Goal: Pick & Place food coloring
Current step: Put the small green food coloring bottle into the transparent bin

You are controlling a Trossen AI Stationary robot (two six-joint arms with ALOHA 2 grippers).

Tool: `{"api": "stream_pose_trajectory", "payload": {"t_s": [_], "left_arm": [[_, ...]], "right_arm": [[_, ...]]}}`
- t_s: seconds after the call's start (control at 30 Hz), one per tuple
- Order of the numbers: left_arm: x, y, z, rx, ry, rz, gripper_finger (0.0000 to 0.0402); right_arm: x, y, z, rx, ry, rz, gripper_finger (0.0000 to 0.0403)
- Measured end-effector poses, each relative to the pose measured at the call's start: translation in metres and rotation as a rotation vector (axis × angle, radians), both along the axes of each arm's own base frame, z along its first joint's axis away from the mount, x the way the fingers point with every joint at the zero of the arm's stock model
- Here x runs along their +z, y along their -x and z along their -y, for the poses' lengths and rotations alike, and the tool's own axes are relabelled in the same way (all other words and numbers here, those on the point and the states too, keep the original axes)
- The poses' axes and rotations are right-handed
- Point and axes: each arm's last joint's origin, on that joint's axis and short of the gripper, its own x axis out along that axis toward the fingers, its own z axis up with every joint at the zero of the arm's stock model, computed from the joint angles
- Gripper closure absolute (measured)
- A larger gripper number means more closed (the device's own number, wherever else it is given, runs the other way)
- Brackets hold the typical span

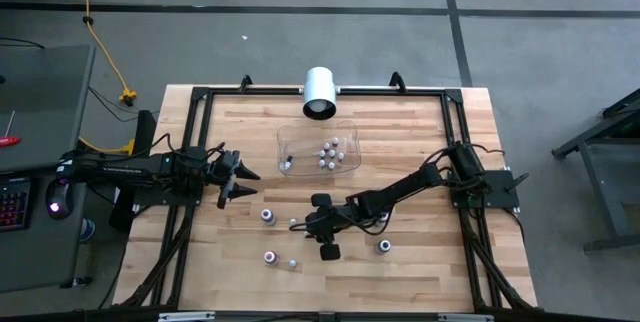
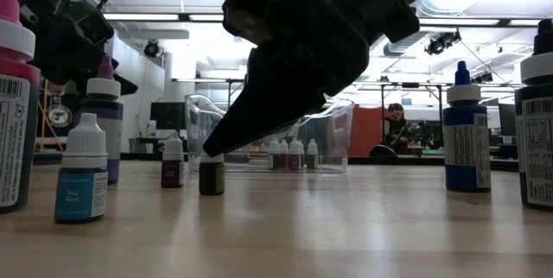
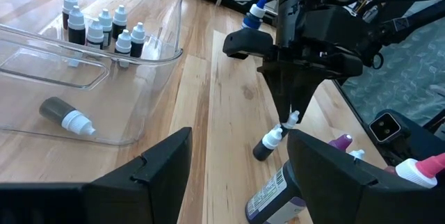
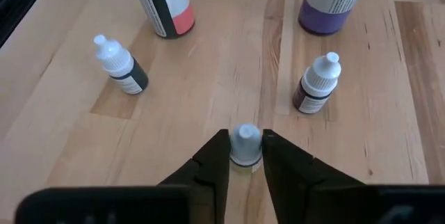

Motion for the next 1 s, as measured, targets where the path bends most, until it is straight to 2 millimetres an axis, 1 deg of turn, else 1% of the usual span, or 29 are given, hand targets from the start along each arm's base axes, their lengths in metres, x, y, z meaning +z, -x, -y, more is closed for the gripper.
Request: {"api": "stream_pose_trajectory", "payload": {"t_s": [0.2, 0.33, 0.57, 0.67, 0.77, 0.9, 1.0], "left_arm": [[0.000, 0.000, 0.000, 0.000, 0.000, 0.000, 0.0167], [0.000, 0.000, 0.000, 0.000, 0.000, 0.000, 0.0167], [0.000, 0.000, 0.000, 0.000, 0.000, 0.000, 0.0167], [0.000, 0.000, 0.000, 0.000, 0.000, 0.000, 0.0167], [0.000, 0.000, 0.000, 0.000, 0.000, 0.000, 0.0167], [0.000, 0.000, 0.000, -0.002, 0.000, -0.001, 0.0167], [0.000, 0.000, 0.000, -0.001, 0.000, -0.001, 0.0167]], "right_arm": [[0.000, 0.000, 0.000, 0.000, -0.001, 0.002, 0.0354], [0.003, 0.000, 0.000, 0.000, -0.005, 0.015, 0.0357], [0.023, -0.003, 0.000, -0.048, 0.021, 0.015, 0.0360], [0.036, -0.005, 0.000, -0.062, 0.034, 0.016, 0.0361], [0.054, -0.007, 0.001, -0.095, 0.057, 0.025, 0.0359], [0.084, -0.007, 0.007, -0.160, 0.108, 0.029, 0.0360], [0.106, -0.008, 0.016, -0.235, 0.147, 0.018, 0.0361]]}}
